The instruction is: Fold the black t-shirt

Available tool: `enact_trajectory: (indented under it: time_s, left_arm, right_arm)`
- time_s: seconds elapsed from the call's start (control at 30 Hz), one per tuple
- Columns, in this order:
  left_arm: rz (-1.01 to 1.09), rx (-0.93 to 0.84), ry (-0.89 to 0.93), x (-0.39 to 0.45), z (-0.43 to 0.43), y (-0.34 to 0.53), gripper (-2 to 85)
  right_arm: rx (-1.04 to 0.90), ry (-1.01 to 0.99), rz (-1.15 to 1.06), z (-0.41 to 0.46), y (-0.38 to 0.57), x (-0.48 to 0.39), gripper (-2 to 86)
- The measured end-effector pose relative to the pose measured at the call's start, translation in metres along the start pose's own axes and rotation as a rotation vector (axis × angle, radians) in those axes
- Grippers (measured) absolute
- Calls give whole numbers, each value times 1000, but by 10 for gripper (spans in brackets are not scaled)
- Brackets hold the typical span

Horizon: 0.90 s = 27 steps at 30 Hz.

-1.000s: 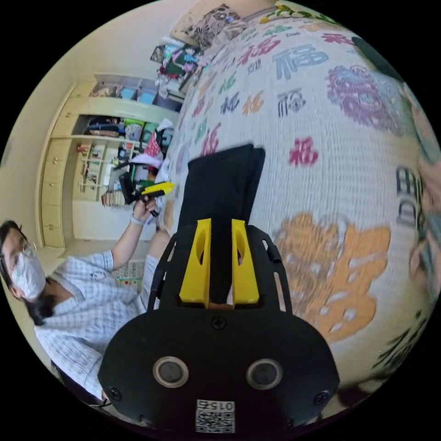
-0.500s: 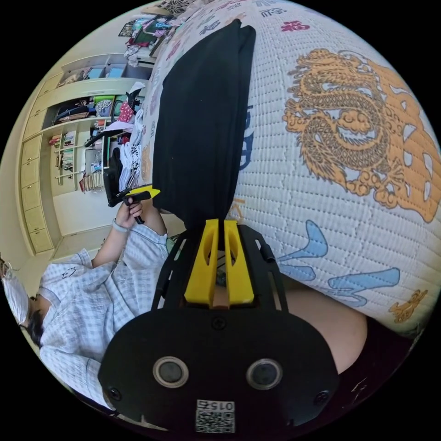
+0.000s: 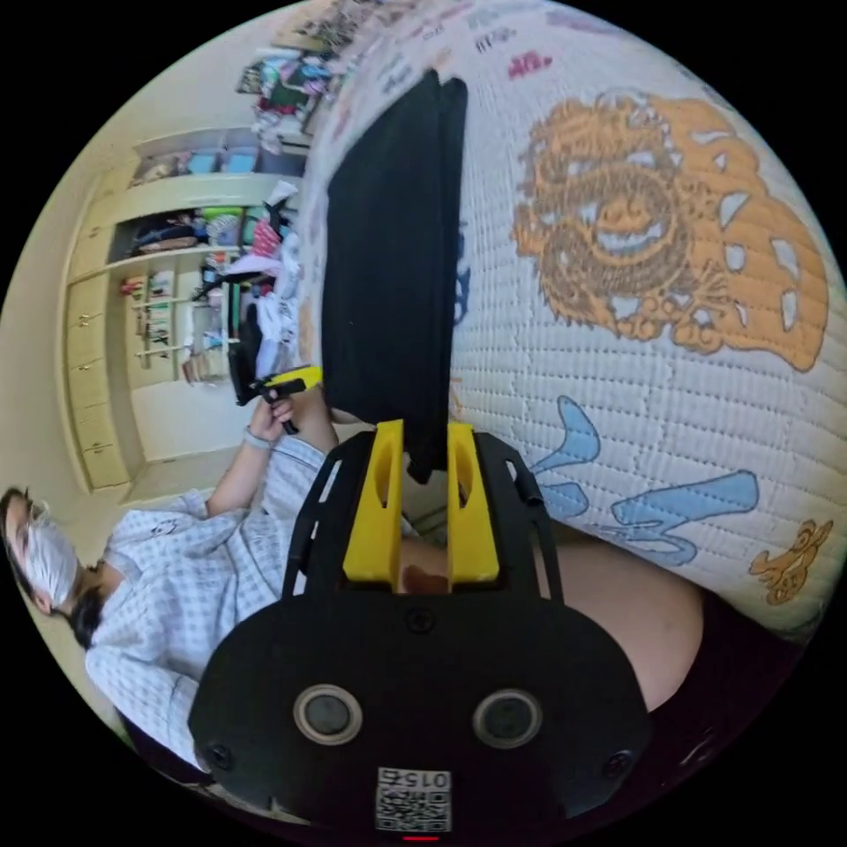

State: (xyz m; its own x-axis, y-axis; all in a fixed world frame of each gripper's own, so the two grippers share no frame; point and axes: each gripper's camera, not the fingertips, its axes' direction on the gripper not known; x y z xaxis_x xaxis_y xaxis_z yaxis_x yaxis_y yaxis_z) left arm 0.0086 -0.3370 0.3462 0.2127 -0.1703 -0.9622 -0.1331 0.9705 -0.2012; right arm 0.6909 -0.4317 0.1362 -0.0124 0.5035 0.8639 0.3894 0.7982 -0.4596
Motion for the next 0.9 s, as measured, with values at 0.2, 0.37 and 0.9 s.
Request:
enact_trajectory:
  time_s: [0.2, 0.37, 0.9]
  left_arm:
    - [16, 265, -65, -18, -78, -51, 84]
    - [42, 277, -173, -19, -79, -122, 98]
    - [178, 73, -95, -66, 2, -228, 126]
  right_arm:
    - [374, 72, -193, -59, -10, -23, 99]
    - [459, 455, -238, -50, -61, -64, 114]
    - [261, 327, -243, 7, -162, -16, 126]
